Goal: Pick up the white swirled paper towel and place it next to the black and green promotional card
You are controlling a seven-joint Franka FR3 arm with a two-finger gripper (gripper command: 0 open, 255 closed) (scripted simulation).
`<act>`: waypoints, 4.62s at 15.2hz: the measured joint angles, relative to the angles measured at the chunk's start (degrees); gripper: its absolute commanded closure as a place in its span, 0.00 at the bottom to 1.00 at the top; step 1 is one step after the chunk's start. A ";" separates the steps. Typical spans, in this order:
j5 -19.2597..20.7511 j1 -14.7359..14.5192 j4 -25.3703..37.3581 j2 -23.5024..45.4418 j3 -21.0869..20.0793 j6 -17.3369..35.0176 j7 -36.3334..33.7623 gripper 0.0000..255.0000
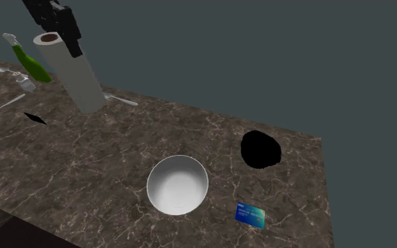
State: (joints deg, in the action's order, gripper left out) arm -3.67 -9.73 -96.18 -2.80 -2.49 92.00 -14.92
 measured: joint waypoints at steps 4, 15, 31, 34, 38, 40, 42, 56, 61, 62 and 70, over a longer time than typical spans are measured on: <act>-0.36 -2.17 -0.61 -1.84 -2.48 -0.93 -4.70 1.00; -0.80 -8.99 6.35 -0.12 -10.64 -5.13 -20.02 1.00; 2.92 -18.94 22.59 10.49 -19.74 -10.20 -38.82 1.00; 2.36 -18.65 18.12 9.03 -19.65 -7.11 -38.53 1.00; 1.91 -18.37 13.63 7.85 -19.51 -3.73 -38.11 1.00; 1.66 -18.24 11.26 7.22 -19.44 -1.96 -37.87 1.00; 1.41 -18.07 9.11 6.58 -19.33 -0.42 -37.56 1.00; 0.74 -17.76 -3.71 5.02 -19.11 10.91 -36.48 1.00; 0.69 -17.78 -7.66 5.00 -19.13 14.83 -36.32 1.00; 0.85 -17.85 -7.92 5.45 -19.18 15.52 -36.43 1.00; 1.01 -17.90 -13.15 6.14 -19.19 21.39 -36.27 1.00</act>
State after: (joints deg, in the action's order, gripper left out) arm -2.66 -27.63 -109.33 3.33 -21.68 113.39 -51.19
